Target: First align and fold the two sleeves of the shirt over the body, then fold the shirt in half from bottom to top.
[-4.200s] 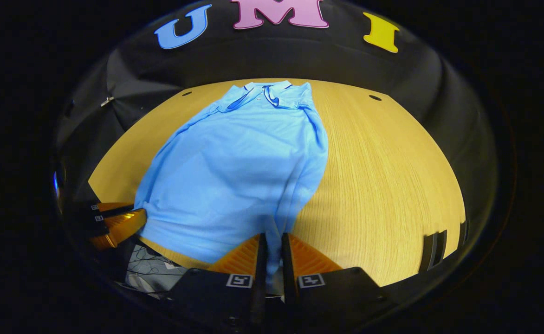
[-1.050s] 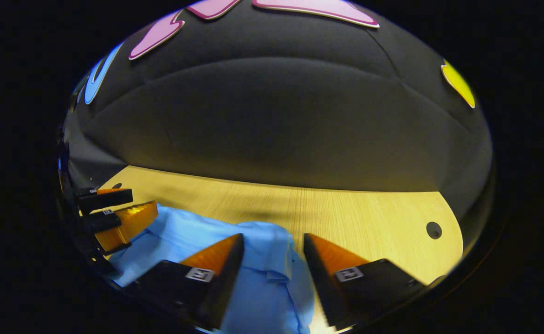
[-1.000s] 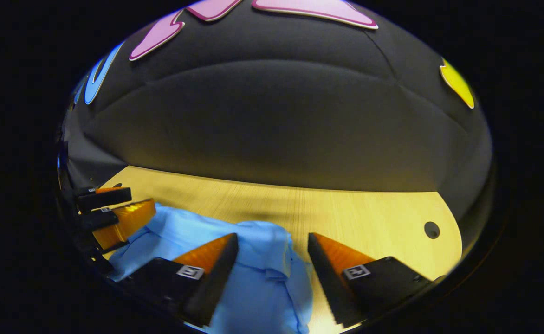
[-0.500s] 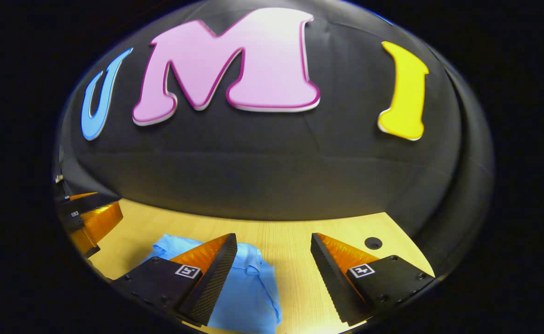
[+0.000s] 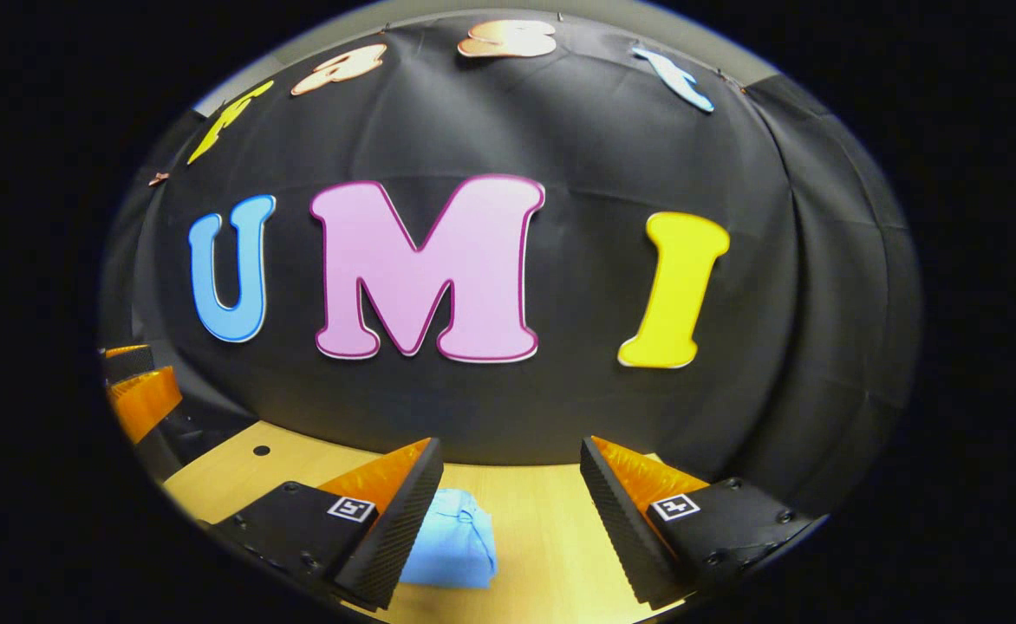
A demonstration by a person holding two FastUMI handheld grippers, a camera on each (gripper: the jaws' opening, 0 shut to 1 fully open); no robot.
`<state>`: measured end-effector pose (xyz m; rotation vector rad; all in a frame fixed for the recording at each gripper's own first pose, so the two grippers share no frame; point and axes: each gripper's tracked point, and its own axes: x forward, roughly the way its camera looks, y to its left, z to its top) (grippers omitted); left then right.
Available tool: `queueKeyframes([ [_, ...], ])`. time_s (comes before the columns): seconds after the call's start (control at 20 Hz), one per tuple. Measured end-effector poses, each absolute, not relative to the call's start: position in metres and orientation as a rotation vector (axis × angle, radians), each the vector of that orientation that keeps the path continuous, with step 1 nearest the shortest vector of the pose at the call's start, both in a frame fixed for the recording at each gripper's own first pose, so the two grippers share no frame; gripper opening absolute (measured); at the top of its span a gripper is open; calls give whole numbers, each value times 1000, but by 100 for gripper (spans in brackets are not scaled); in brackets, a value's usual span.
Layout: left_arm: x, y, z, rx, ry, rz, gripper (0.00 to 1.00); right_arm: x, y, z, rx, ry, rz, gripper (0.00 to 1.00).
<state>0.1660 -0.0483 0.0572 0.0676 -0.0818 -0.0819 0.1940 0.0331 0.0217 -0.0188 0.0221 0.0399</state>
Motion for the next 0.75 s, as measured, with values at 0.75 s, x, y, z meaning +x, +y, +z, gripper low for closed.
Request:
queueKeyframes([
  [0.75,-62,-69,67,147,-88,-202,99,-22,-17,70,51,-21,37,99],
])
